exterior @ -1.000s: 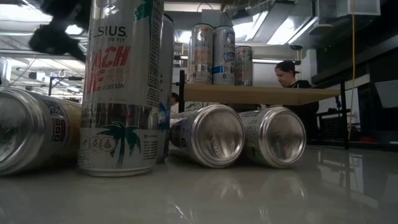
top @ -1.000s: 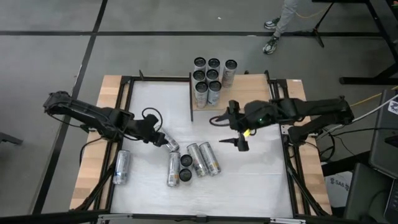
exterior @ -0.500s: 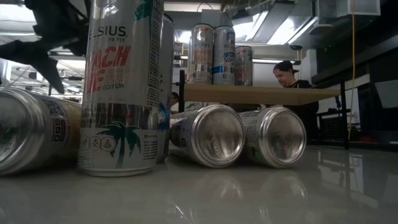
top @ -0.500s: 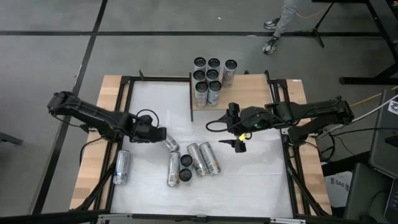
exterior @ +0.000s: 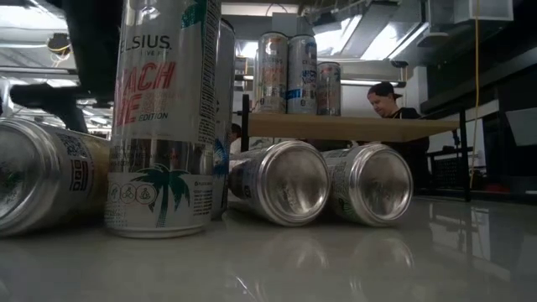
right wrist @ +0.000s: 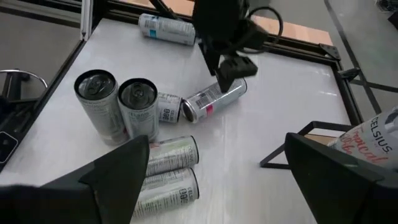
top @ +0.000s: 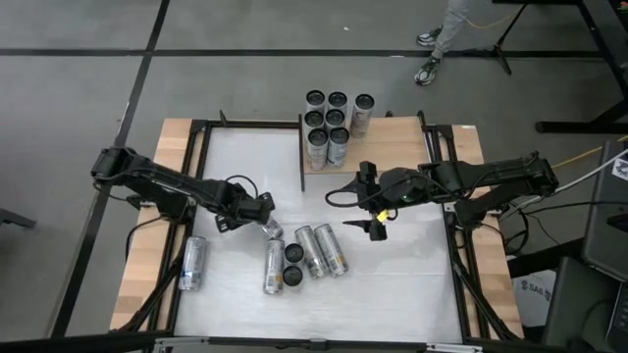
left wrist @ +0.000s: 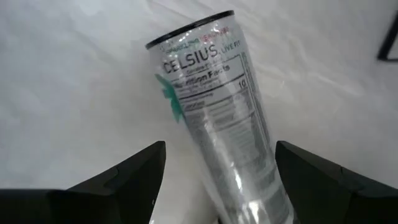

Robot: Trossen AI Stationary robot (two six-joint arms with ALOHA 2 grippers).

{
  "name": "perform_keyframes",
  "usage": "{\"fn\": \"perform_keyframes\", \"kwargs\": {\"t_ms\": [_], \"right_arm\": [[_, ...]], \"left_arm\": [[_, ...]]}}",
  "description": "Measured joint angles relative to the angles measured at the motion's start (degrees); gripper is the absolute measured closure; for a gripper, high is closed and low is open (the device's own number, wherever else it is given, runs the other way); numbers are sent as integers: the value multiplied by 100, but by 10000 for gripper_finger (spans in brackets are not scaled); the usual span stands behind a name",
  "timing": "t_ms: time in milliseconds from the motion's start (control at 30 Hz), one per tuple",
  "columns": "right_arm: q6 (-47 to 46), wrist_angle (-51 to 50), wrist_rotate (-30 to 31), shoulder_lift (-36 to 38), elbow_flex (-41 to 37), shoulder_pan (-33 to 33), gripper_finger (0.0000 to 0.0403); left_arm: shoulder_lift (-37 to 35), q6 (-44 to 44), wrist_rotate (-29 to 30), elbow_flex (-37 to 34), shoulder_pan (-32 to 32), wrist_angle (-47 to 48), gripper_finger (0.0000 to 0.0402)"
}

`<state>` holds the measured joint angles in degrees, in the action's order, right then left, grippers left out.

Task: Place canned beverage on shelf
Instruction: Put the pink soda can on the shelf aligned with the other pink soda can

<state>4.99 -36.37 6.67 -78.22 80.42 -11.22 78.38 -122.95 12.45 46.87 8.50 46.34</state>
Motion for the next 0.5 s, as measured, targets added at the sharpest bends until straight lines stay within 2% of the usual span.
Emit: {"fn": "perform_keyframes", "kwargs": {"t_ms": [500], "right_arm": [[3,-17,-2,-2,0,0,40]], "left_arm": [[1024,39,27,9,-381,-728,109]]}}
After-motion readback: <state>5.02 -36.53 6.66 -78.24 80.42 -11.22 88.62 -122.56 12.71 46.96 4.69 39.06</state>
